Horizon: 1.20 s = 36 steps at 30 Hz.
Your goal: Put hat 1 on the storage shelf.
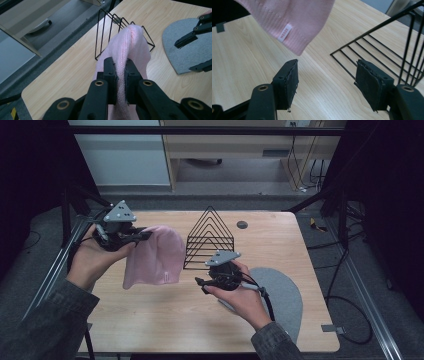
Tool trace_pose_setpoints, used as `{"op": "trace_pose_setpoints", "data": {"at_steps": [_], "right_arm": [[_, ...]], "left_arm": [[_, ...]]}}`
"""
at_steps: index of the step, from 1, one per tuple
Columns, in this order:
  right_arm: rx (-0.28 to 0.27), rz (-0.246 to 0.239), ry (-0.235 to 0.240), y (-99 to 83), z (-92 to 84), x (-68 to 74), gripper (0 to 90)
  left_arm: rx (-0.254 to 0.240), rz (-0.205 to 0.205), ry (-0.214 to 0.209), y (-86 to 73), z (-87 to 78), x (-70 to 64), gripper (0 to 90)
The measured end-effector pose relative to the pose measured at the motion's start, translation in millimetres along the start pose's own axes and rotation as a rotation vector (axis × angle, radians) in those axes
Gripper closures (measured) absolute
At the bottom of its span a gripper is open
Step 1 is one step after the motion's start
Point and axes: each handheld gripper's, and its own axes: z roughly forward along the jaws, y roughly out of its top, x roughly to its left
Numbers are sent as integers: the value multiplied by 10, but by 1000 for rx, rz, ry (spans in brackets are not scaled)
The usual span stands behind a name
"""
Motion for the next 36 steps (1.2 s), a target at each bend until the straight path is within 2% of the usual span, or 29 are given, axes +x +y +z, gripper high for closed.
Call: {"op": "trace_pose_setpoints", "data": {"at_steps": [12,15,17,25,30,36], "right_arm": [[8,-19,63,70,187,121,385],[12,-25,72,82,236,153,395],[14,-26,69,92,269,160,398],[5,-1,82,131,323,124,412],[11,3,72,138,334,76,415],[11,9,60,124,305,11,415]], "left_arm": [[-11,11,-2,138,-28,-22,829],[-10,27,-3,197,-32,-38,828],[-18,20,-1,211,-27,-48,828],[-45,21,-15,347,-42,-54,826],[-63,20,-24,430,-28,-74,824],[-61,33,-36,553,23,-77,824]]}}
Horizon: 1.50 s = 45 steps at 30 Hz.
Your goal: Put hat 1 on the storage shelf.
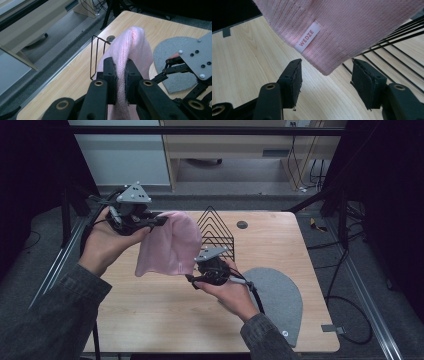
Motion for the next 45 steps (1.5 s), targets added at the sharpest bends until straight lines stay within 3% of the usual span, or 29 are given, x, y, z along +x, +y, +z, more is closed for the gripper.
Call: {"op": "trace_pose_setpoints", "data": {"at_steps": [8,12,19,21,26,31,37,42,45], "right_arm": [[-13,13,-20,-2,-142,-128,420],[-46,28,-40,67,-270,-264,429],[-102,80,-15,206,-408,-505,491],[-107,90,8,221,-415,-539,535],[-120,79,43,223,-442,-591,776],[-127,69,50,222,-494,-646,830],[-113,42,22,281,-573,-712,836],[-85,5,-17,381,-630,-813,837],[-90,7,-30,425,-657,-880,837]], "left_arm": [[-32,2,0,226,35,6,824],[-55,6,-3,356,26,13,824],[-84,14,-6,520,5,-10,824],[-95,11,-8,533,23,-11,825],[-89,-9,-15,509,102,45,825],[-101,-32,-24,481,137,86,824],[-125,-48,-32,470,185,163,823],[-162,-65,13,469,266,240,824],[-183,-75,23,493,314,277,824]]}}
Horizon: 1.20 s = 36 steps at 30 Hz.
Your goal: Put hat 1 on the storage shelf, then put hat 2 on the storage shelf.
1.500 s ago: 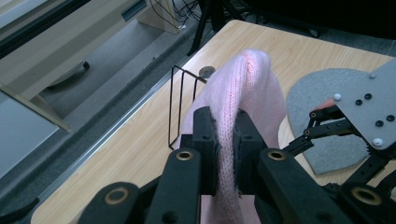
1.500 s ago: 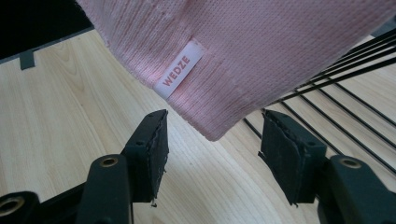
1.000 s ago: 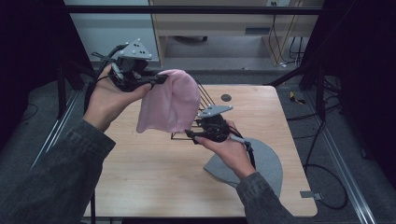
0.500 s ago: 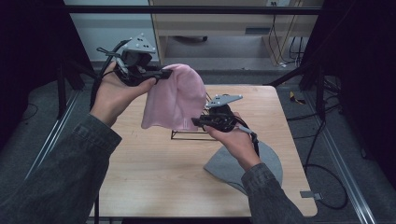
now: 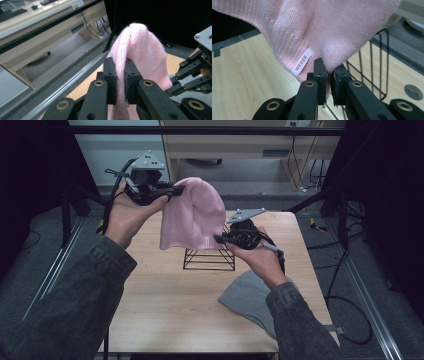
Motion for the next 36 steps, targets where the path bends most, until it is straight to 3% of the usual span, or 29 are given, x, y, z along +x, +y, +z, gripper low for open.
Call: {"op": "trace_pose_setpoints", "data": {"at_steps": [5,16,25,36], "right_arm": [[-2,-2,-36,66,-14,-114,836],[-70,25,-133,89,-20,-251,837],[-50,57,-158,55,106,-431,836],[-30,62,-167,-29,135,-534,836]], "left_arm": [[-23,17,8,36,108,37,817],[-74,37,36,94,226,27,814],[-63,30,18,121,493,114,811],[-57,28,4,76,703,90,812]]}}
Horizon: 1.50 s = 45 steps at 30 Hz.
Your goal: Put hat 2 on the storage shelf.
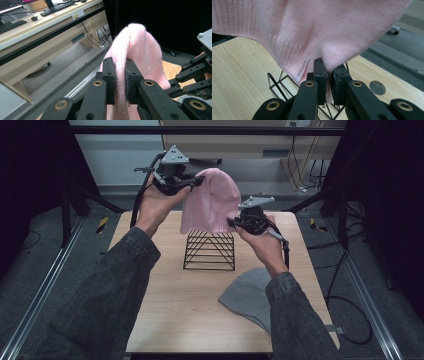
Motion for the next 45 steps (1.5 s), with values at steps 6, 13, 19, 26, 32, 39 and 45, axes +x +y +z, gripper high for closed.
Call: {"op": "trace_pose_setpoints", "data": {"at_steps": [6,13,19,26,32,39,45], "right_arm": [[-3,-1,1,-17,-3,-1,836],[8,0,-8,-76,17,15,836],[17,-7,-2,-141,47,33,835],[27,-9,-7,-205,73,43,835],[38,-14,-13,-246,90,48,834],[40,-7,-15,-308,114,65,833],[46,3,-16,-373,145,63,833]], "left_arm": [[-2,-12,-4,-15,26,2,813],[-7,-16,-12,-71,75,-17,812],[-1,-31,-17,-132,116,-16,812],[2,-37,-26,-185,164,-25,810],[4,-38,-31,-243,188,-35,808],[-3,-49,-34,-296,193,-55,808],[-3,-42,-39,-331,221,-88,808]]}}
